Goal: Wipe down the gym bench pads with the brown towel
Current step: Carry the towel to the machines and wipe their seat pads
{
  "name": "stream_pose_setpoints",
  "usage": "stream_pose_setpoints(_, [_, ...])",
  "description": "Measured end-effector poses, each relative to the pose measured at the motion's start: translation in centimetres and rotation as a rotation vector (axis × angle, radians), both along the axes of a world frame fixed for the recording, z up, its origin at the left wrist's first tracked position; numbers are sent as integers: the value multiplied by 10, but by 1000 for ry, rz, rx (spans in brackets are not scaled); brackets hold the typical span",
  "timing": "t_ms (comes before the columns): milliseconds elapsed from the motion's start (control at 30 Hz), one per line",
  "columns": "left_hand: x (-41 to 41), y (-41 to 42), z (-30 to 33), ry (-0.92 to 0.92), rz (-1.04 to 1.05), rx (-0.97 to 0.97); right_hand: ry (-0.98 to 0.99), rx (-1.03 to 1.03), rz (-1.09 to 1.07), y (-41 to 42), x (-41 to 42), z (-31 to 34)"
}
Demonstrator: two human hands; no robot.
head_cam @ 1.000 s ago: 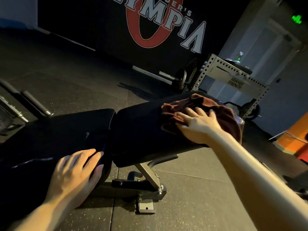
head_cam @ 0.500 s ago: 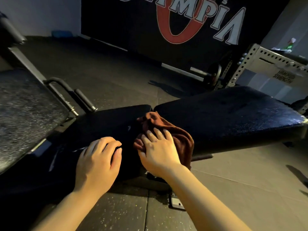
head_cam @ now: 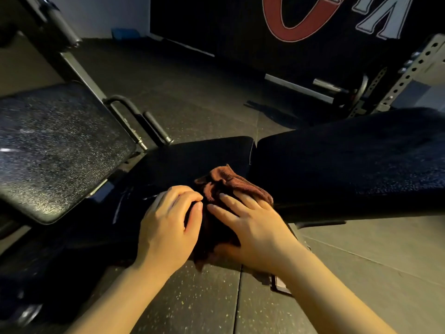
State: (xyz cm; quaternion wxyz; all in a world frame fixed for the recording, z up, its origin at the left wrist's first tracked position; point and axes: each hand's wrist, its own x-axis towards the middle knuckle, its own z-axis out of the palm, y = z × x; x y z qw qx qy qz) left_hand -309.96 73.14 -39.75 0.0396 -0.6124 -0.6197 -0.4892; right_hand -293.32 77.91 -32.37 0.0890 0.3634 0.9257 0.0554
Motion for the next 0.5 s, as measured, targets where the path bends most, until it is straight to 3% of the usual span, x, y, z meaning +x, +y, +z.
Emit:
stream_pose_setpoints(133, [22,4,3,102,-132,-123,119,55,64,12,16,14])
stream_pose_setpoints(300, [60,31,32,388,-143,-753,388,431,83,23,53,22])
stream_pose_setpoints(500, [70,102,36,422,-50,-926,418,671,13,41,73,1])
